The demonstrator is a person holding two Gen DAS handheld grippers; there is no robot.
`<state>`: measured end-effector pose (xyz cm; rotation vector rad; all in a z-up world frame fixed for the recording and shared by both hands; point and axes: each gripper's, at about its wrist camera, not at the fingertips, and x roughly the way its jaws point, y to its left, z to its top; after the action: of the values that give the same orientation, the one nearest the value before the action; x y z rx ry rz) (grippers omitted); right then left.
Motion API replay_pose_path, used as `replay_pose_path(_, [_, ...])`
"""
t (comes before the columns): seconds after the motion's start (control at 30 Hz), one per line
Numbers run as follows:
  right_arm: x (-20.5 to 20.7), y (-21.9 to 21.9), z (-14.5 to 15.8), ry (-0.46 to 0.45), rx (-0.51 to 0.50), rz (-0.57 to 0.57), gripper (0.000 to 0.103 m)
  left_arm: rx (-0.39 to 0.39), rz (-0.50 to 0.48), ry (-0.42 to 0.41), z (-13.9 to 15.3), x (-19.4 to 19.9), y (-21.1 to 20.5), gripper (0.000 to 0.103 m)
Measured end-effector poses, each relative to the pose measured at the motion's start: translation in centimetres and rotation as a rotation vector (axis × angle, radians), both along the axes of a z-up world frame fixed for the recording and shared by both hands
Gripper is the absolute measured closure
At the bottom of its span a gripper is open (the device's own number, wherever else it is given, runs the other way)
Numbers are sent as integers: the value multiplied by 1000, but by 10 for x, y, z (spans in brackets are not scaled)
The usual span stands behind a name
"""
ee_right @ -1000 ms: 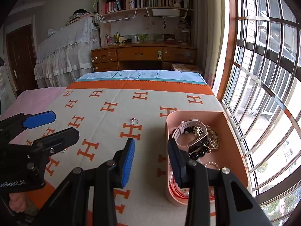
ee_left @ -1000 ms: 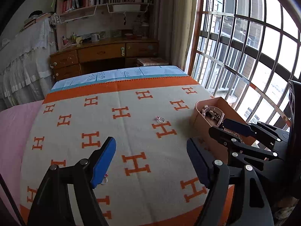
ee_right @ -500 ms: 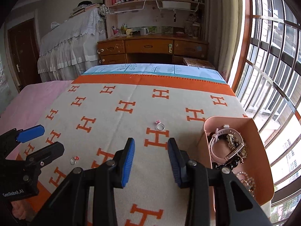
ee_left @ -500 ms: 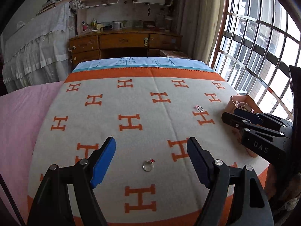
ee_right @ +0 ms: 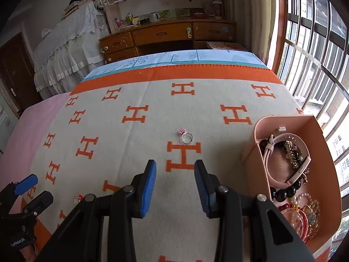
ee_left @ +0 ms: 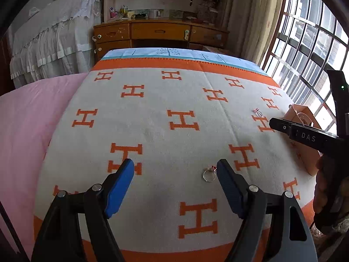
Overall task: Organize jewelry
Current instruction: 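Move both tools toward the two rings on the blanket, then lower the right tool onto the pink-stone ring and grasp it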
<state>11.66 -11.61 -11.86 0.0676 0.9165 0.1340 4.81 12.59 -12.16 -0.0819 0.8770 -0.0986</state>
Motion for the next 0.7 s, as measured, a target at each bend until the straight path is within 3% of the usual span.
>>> replay_pose_path(0.7, [17,-2,-10,40,7,-14,66,0,11,-11,3,-3,7,27])
